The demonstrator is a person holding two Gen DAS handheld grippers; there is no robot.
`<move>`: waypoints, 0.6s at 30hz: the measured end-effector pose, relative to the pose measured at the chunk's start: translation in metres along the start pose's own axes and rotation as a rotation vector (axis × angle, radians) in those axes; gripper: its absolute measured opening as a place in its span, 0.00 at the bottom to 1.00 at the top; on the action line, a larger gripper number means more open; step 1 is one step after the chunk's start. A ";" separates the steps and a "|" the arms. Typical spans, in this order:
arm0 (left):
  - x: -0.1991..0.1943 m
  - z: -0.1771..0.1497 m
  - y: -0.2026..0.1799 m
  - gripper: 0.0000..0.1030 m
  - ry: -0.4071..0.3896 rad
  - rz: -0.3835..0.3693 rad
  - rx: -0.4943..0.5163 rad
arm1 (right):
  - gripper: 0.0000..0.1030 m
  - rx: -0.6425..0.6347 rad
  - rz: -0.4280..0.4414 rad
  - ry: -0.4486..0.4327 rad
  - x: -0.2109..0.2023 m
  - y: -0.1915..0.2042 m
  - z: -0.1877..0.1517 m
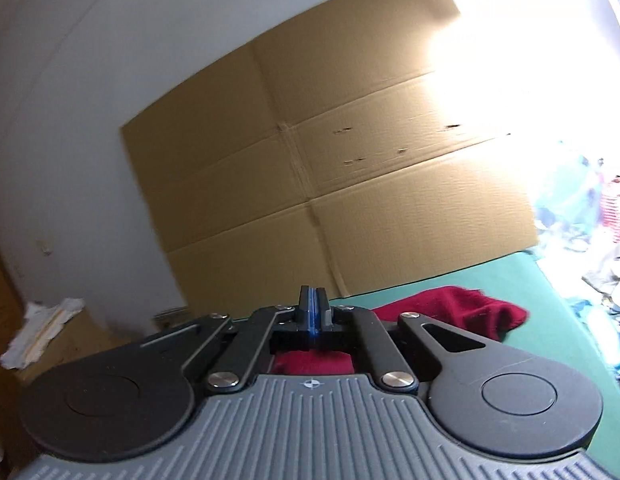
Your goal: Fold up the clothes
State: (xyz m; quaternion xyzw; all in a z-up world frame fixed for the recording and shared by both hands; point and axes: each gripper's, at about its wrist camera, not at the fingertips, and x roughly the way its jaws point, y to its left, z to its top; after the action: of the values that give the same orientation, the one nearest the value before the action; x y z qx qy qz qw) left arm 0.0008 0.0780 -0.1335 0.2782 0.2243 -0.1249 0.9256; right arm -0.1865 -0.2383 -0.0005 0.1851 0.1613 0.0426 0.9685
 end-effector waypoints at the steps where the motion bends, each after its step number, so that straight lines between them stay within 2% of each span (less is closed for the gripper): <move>1: -0.009 -0.005 0.001 0.06 -0.013 -0.022 0.010 | 0.05 -0.009 -0.037 0.023 0.003 -0.002 -0.003; 3: -0.025 -0.016 0.000 0.14 -0.032 -0.062 0.041 | 0.14 -0.023 -0.057 0.091 0.009 -0.007 -0.014; 4: -0.029 -0.023 -0.005 0.25 -0.031 -0.074 0.077 | 0.23 -0.040 -0.064 0.132 0.010 -0.009 -0.024; 5: -0.033 -0.033 -0.010 0.31 -0.026 -0.088 0.116 | 0.32 -0.073 -0.083 0.175 0.010 -0.008 -0.037; 6: -0.037 -0.043 -0.017 0.38 -0.017 -0.102 0.159 | 0.56 -0.106 -0.101 0.218 0.010 -0.006 -0.050; 7: -0.037 -0.048 -0.024 0.41 -0.012 -0.106 0.204 | 0.72 -0.143 -0.106 0.265 0.008 -0.004 -0.064; 10: -0.034 -0.063 -0.040 0.45 0.003 -0.099 0.281 | 0.74 -0.229 -0.071 0.385 -0.004 0.004 -0.101; 13: -0.023 -0.064 -0.052 0.50 0.019 -0.082 0.293 | 0.75 -0.218 -0.064 0.447 -0.005 0.006 -0.131; 15: -0.012 -0.057 -0.058 0.52 0.013 -0.064 0.315 | 0.74 -0.206 -0.047 0.444 0.001 0.009 -0.142; 17: -0.004 -0.052 -0.063 0.51 0.003 -0.056 0.343 | 0.72 -0.228 -0.069 0.400 0.017 0.019 -0.149; 18: 0.000 -0.047 -0.064 0.48 -0.002 -0.058 0.354 | 0.68 -0.240 -0.096 0.391 0.026 0.020 -0.154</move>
State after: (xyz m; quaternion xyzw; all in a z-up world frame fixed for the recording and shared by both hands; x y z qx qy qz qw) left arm -0.0383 0.0527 -0.1982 0.4299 0.2060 -0.1891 0.8585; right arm -0.2133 -0.1632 -0.1358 0.0491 0.3484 0.0503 0.9347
